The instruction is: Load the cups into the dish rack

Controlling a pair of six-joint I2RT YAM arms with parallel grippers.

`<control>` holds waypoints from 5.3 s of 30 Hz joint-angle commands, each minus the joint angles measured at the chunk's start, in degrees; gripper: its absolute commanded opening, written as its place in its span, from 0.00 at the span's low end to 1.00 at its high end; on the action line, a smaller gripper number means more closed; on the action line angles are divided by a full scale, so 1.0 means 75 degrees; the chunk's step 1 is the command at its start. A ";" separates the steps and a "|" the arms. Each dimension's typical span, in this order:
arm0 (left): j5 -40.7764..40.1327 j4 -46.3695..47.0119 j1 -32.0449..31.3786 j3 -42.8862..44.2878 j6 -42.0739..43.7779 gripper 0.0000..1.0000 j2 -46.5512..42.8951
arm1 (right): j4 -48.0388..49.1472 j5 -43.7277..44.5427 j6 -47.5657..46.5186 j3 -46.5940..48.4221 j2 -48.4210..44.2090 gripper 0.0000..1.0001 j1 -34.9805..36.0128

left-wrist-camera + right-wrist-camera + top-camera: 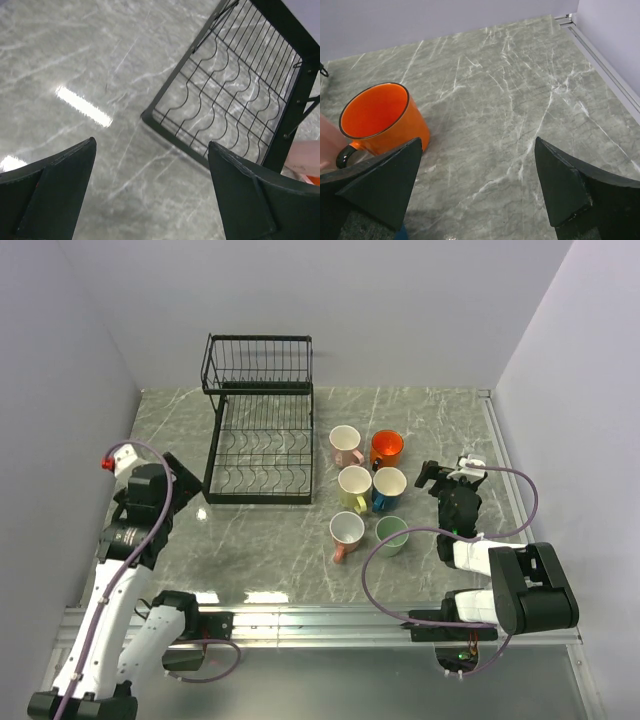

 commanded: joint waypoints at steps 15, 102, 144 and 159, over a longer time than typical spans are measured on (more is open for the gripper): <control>0.2474 -0.0811 -0.0407 0.0337 -0.0134 0.99 0.0154 | 0.0359 0.0054 -0.0103 0.0024 0.0001 1.00 -0.0030; 0.3761 0.0265 -0.4441 0.4861 -0.1070 0.00 0.2815 | -1.5304 -0.0900 0.3586 1.1762 -0.0874 1.00 0.2655; 0.9249 0.7194 -0.2575 0.3372 -0.4785 0.00 0.4232 | -0.6545 -0.6965 0.7373 0.7841 -0.0948 0.63 0.3626; 0.6740 0.2537 -0.2552 0.4553 -0.2492 0.35 0.4233 | -0.7361 -0.6381 0.6745 0.9221 -0.0339 0.00 0.3614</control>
